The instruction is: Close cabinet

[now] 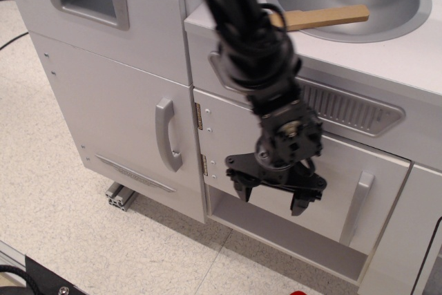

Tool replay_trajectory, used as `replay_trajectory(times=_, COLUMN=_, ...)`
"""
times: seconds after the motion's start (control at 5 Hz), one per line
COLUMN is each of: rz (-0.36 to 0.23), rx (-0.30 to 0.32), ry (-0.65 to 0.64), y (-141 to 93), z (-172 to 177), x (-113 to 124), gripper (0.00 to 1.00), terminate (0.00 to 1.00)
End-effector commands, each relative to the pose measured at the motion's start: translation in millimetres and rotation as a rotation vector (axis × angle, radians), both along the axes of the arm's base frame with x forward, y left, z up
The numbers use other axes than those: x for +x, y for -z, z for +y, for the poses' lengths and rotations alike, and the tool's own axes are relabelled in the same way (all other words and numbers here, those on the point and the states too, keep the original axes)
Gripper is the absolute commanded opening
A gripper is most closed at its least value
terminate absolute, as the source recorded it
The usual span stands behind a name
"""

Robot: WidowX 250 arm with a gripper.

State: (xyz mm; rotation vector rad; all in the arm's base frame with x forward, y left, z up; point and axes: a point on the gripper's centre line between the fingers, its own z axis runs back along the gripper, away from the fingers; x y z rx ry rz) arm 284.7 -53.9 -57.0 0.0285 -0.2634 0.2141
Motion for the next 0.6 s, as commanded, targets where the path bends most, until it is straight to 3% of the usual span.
replay_trajectory(times=0.0, rz=-0.019, rx=-0.016, ry=0.067, y=-33.5, z=26.4, x=-21.7, gripper=1.00, terminate=0.00)
replay_trajectory(times=0.2, rz=-0.019, rx=-0.016, ry=0.067, y=-33.5, z=26.4, x=-21.7, gripper=1.00, terminate=0.00)
replay_trajectory(times=0.4, rz=-0.019, rx=-0.016, ry=0.067, y=-33.5, z=26.4, x=-21.7, gripper=1.00, terminate=1.00)
